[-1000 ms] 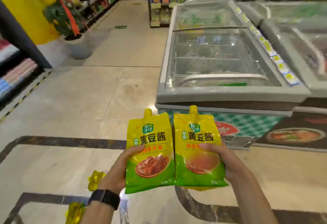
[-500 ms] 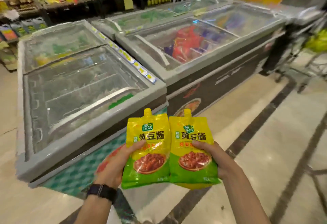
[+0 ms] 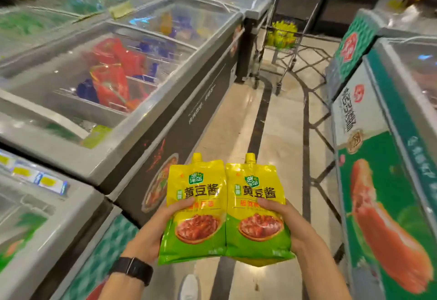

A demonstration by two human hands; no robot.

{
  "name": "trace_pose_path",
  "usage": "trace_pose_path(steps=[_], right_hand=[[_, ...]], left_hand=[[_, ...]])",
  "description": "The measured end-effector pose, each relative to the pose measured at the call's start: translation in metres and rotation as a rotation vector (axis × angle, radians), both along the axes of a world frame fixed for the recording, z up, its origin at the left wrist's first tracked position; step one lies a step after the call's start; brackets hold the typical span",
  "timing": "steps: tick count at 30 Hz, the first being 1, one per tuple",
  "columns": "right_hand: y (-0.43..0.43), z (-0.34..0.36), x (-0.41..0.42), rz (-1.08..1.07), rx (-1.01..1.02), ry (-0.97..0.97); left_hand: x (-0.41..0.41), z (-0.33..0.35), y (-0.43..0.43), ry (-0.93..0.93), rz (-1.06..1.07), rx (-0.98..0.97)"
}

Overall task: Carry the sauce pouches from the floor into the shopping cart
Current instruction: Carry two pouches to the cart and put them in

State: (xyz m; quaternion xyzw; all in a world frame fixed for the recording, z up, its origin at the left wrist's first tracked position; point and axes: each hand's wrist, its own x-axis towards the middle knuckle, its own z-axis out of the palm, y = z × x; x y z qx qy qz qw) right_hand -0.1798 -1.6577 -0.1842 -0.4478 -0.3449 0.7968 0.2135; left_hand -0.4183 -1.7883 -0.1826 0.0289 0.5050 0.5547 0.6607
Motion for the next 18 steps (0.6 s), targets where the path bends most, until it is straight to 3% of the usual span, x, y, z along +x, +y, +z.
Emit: trace_pose_path(steps=[9, 18], right_hand=[[0.144, -0.017, 0.010, -0.276, -0.048, 0.031], [0.364, -0.021, 0.023, -0.327, -0.060, 0.078]], left_hand=[[-0.019, -0.008, 0.214, 0.027, -0.296, -0.012], [-0.003, 0.001, 0.454, 0.059, -0.316, -0.066]])
